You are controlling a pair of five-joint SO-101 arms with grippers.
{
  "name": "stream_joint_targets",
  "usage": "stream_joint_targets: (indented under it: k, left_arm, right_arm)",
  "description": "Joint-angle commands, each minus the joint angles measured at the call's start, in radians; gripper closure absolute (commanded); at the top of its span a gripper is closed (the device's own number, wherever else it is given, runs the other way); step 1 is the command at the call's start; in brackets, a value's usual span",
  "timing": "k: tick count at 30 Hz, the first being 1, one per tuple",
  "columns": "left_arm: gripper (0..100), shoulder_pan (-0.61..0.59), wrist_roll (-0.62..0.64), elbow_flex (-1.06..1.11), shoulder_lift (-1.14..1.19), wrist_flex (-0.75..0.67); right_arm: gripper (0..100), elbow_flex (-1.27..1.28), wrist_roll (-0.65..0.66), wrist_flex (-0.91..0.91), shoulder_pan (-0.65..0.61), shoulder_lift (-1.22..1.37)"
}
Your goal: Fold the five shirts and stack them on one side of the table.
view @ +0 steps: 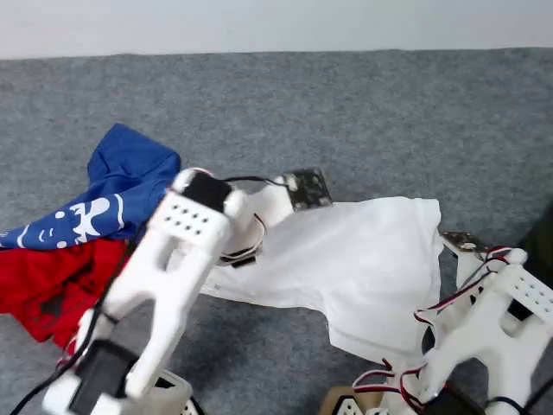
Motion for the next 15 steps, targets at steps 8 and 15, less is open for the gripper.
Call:
stream_joint_targets:
  k: [8,15]
  left_arm:
    - [88,-0.043,0.206,0.002,-0.160,-0.021]
    - [88,0.058,0.373,-0.070,-0.155,-0.126]
  right_arm:
    - [98.9,-0.103,0.023,0.054,0.035,-0.170]
    - [98.9,-0.184,0.081,0.070,0.203,-0.395]
